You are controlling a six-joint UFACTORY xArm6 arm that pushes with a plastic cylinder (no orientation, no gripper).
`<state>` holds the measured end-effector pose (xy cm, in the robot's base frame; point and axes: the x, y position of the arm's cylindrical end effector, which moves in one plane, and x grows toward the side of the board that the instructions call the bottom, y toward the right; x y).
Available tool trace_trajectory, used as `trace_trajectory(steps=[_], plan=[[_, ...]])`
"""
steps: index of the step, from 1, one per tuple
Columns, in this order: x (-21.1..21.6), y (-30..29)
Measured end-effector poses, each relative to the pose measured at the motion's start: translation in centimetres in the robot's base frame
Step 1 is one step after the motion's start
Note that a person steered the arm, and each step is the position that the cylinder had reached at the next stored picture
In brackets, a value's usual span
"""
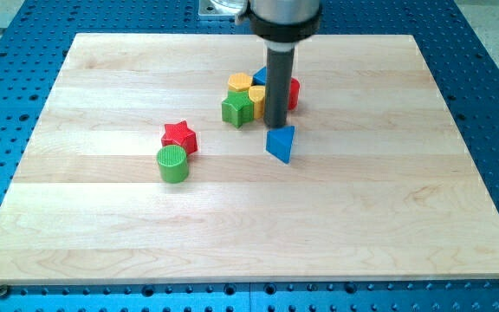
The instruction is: Place the triangle diagonally to the red star
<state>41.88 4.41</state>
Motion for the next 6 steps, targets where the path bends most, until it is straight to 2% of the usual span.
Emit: trace_trajectory(steps=[1, 2, 4, 5, 6], plan=[[4.4, 2.7], [10.7, 2.1], [17.7, 7.7], [18.3, 2.7], [16.2, 1.2]])
